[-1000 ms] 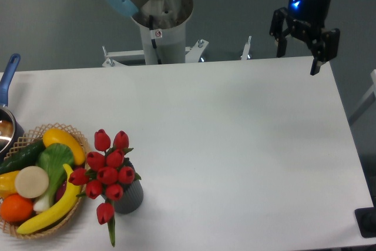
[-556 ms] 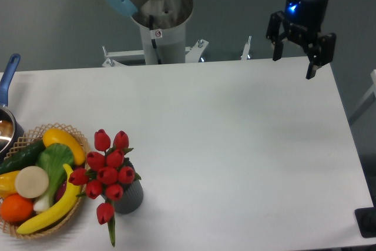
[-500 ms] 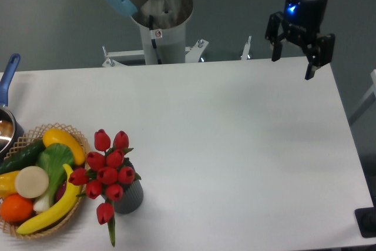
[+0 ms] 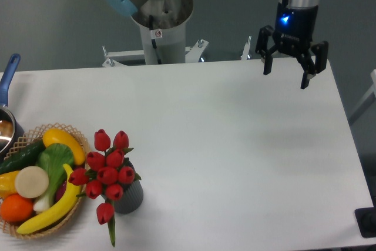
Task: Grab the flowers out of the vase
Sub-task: 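Move the open gripper across the table toward the tulip vase, then lower the open gripper around the tulip stems above the vase rim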
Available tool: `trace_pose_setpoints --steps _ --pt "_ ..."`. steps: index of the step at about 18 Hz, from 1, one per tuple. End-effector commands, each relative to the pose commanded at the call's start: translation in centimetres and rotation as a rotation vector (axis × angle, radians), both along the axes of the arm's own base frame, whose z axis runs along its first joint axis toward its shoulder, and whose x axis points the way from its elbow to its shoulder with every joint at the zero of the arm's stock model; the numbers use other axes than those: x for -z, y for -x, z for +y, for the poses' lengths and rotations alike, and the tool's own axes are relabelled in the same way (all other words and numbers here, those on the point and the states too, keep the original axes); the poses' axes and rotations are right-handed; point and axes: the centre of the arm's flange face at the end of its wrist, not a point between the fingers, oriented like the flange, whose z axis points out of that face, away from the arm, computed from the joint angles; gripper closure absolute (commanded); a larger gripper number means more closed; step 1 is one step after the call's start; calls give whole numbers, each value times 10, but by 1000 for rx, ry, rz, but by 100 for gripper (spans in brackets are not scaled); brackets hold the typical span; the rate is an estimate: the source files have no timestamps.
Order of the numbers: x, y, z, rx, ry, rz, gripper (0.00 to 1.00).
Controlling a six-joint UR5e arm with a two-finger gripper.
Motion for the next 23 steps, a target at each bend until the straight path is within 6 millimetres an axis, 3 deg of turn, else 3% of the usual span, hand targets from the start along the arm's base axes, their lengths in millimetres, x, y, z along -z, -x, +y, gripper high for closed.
trace_pose_setpoints --steps 4,8,14,19,23 --pt "7 0 27 -80 -111 -77 0" --pt "21 -13 77 -134 -169 -131 0" --pt "31 -35 127 -41 -190 -96 0" --pt "46 -50 147 6 -173 -118 0" --pt "48 -67 166 75 -223 -161 0"
